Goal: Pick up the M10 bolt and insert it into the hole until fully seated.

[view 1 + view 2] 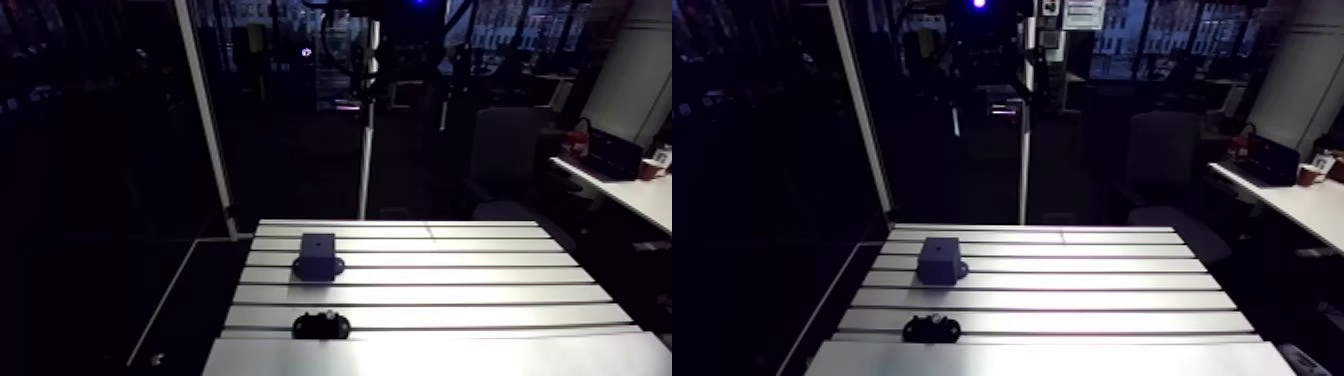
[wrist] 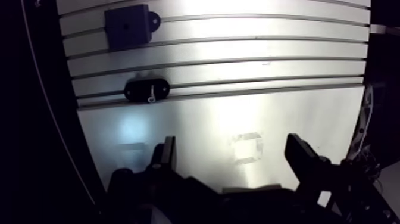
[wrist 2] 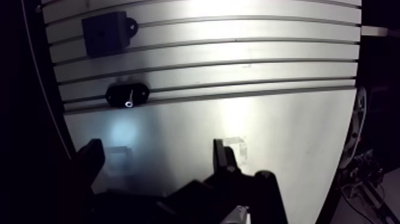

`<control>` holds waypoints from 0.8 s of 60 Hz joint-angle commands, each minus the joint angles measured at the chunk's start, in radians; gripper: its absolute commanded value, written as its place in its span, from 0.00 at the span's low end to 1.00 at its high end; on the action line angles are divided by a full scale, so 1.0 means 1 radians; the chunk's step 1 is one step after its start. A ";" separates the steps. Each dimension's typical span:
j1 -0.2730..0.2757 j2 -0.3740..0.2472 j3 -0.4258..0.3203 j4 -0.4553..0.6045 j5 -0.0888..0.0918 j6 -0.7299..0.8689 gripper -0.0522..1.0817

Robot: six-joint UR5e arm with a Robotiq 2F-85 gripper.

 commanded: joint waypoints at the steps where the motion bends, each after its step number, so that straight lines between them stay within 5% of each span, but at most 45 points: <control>1: -0.002 0.018 0.025 -0.060 0.066 -0.059 0.05; 30: 0.000 0.020 0.019 -0.086 0.069 -0.060 0.05; 48: 0.031 0.017 0.130 -0.218 0.072 -0.051 0.06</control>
